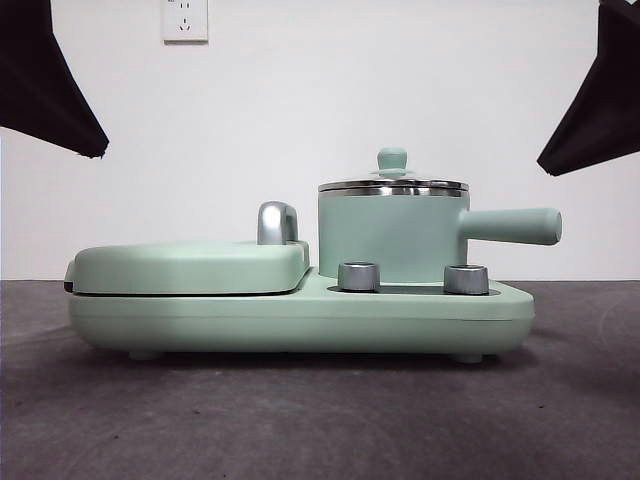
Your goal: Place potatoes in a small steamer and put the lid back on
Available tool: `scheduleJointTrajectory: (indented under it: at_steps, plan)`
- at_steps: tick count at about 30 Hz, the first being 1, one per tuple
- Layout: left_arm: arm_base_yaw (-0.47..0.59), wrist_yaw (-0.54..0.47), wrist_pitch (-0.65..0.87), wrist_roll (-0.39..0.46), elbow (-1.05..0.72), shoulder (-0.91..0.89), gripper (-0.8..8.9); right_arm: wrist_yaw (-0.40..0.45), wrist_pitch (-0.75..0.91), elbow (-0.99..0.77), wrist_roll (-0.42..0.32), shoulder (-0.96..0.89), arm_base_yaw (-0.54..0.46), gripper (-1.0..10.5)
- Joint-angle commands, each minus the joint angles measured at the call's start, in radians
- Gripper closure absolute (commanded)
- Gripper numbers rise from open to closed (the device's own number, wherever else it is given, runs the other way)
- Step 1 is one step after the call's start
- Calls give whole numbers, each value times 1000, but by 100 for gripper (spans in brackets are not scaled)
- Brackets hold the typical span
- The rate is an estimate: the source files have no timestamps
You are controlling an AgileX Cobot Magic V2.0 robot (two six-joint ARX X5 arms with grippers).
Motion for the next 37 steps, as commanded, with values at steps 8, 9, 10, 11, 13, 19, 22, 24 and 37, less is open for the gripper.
scheduleJointTrajectory:
  at_steps: [8,9,10,11,13,19,22,24,37]
  plan:
    - [13,-14,44,100,-32,-105,807,-1,17,10,10,5,6,914]
    - [39,-37,97,100,-72,-143,807,-1,17,10,10,5,6,914]
    - [68,-59,151,100,-114,-183,807,-1,17,10,10,5,6,914]
    - [108,-77,216,100,-169,-235,807,-1,17,10,10,5,6,914]
    - [195,-81,316,105,-275,-344,807,-1,17,10,10,5,6,914]
    - [393,-120,399,111,-549,-683,807,-1,17,10,10,5,6,914]
    - [449,-122,400,111,-630,-802,807,-1,17,10,10,5,6,914]
    - [469,-121,426,104,-668,-820,807,-1,18,10,10,5,6,914]
    - [472,-119,376,100,-671,-815,807,-1,20,10,10,0,5,914]
